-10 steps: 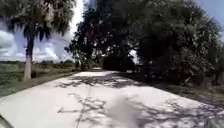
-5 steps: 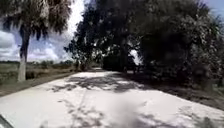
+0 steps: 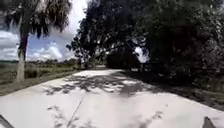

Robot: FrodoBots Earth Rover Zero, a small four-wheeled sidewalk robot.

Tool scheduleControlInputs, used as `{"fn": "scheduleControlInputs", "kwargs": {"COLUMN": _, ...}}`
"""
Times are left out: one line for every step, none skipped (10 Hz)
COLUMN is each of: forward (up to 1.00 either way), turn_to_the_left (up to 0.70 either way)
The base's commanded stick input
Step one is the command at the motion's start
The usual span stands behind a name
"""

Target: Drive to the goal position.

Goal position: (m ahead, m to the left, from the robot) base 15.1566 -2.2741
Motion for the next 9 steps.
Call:
{"fn": "scheduleControlInputs", "kwargs": {"forward": 0.70, "turn_to_the_left": 0.00}}
{"fn": "scheduleControlInputs", "kwargs": {"forward": 0.70, "turn_to_the_left": 0.00}}
{"fn": "scheduleControlInputs", "kwargs": {"forward": 0.70, "turn_to_the_left": 0.00}}
{"fn": "scheduleControlInputs", "kwargs": {"forward": 0.70, "turn_to_the_left": 0.00}}
{"fn": "scheduleControlInputs", "kwargs": {"forward": 0.70, "turn_to_the_left": 0.00}}
{"fn": "scheduleControlInputs", "kwargs": {"forward": 0.70, "turn_to_the_left": 0.00}}
{"fn": "scheduleControlInputs", "kwargs": {"forward": 0.70, "turn_to_the_left": 0.00}}
{"fn": "scheduleControlInputs", "kwargs": {"forward": 0.70, "turn_to_the_left": 0.00}}
{"fn": "scheduleControlInputs", "kwargs": {"forward": 0.70, "turn_to_the_left": 0.00}}
